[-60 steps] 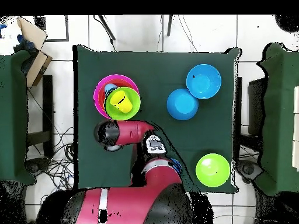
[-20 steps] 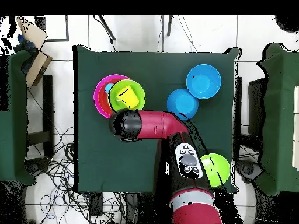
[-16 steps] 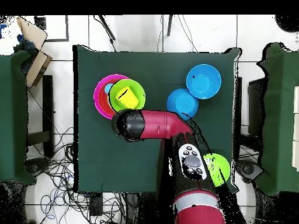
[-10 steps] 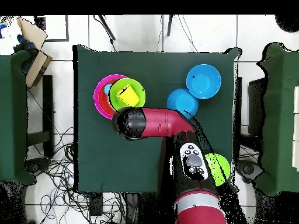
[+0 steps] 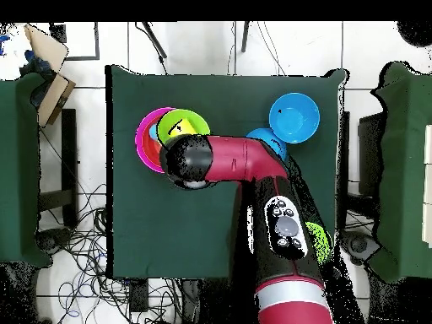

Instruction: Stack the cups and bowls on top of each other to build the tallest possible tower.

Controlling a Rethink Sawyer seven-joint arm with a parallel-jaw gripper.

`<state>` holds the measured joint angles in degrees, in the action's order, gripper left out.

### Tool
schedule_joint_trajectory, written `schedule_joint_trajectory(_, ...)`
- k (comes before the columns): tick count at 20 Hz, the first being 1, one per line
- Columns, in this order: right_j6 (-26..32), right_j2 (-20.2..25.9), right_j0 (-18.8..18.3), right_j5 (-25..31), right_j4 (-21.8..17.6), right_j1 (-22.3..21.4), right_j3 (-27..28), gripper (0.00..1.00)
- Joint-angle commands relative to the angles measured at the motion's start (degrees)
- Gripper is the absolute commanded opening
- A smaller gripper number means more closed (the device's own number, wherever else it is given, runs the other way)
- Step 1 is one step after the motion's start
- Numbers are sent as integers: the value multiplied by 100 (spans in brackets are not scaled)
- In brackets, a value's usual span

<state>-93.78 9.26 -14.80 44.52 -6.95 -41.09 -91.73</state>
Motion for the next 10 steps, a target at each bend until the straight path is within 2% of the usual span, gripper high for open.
schedule_joint_trajectory(1,834,628,-116,880,-314,-102,875,0)
schedule_joint_trajectory(10,686,666,-107,1372,-281,-207,1077,0)
